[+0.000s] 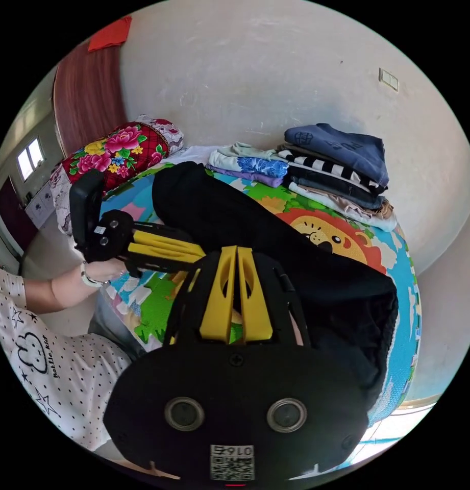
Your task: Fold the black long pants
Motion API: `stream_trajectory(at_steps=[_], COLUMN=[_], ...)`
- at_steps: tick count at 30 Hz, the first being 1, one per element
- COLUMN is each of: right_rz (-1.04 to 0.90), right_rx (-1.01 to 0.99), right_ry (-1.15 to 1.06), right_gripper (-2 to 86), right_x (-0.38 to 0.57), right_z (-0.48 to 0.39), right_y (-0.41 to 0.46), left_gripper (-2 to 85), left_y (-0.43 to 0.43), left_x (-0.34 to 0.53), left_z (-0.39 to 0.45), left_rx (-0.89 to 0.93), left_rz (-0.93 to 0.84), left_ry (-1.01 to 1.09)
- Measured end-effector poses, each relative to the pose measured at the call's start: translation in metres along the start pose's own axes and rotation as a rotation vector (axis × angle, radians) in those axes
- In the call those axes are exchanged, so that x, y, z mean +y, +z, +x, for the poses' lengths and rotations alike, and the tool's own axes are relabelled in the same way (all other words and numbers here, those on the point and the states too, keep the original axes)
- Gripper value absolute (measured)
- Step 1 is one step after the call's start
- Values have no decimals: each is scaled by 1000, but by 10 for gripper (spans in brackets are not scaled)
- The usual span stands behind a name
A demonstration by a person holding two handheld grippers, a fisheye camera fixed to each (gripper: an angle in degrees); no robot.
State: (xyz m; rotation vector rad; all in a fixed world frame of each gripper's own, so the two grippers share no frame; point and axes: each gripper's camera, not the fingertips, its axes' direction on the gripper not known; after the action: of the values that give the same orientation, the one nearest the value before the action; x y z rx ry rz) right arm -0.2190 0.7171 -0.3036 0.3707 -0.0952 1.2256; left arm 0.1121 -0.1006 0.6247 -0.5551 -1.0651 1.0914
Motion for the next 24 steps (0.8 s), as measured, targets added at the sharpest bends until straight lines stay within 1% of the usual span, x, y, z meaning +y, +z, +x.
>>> stream_trajectory(at_steps=[2, 4, 5, 8, 10, 12, 14, 15, 17, 21, 22, 23, 24], right_rz=[71, 93, 82, 44, 59, 90, 108, 105, 100, 107, 106, 93, 84], right_rx=[56, 136, 196, 283, 289, 307, 316, 310, 236, 135, 126, 160, 192], right_ry=[27, 80, 135, 284, 329, 364, 386, 388, 379, 414, 424, 438, 438], right_gripper=[43, 57, 63, 71, 73, 76, 83, 85, 99, 107, 102, 81, 71], right_x=[45, 83, 108, 165, 197, 224, 254, 260, 279, 298, 304, 309, 312], right_z=[15, 33, 47, 82, 92, 99, 109, 112, 126, 151, 157, 159, 159], right_y=[-31, -51, -61, -80, -92, -103, -111, -112, -110, -99, -96, -93, -93], left_gripper=[-7, -9, -9, -9, -9, -9, -9, -9, -8, 6, 23, 59, 76], left_y=[-12, -18, -18, -11, -5, 6, 12, 13, 13, 11, 12, 17, 22], left_x=[11, 21, 27, 37, 43, 51, 55, 57, 59, 60, 59, 58, 56], left_z=[0, -1, -2, 3, 12, 22, 25, 26, 27, 17, 15, 12, 10], left_rx=[54, 103, 110, 134, 144, 96, 123, 139, 129, 58, 50, 48, 62], left_rz=[4, -10, -24, -55, -82, -143, -177, -177, -165, -127, -131, -151, -168], left_ry=[11, 7, -1, -14, 15, 75, 97, 99, 101, 15, -2, -29, -53])
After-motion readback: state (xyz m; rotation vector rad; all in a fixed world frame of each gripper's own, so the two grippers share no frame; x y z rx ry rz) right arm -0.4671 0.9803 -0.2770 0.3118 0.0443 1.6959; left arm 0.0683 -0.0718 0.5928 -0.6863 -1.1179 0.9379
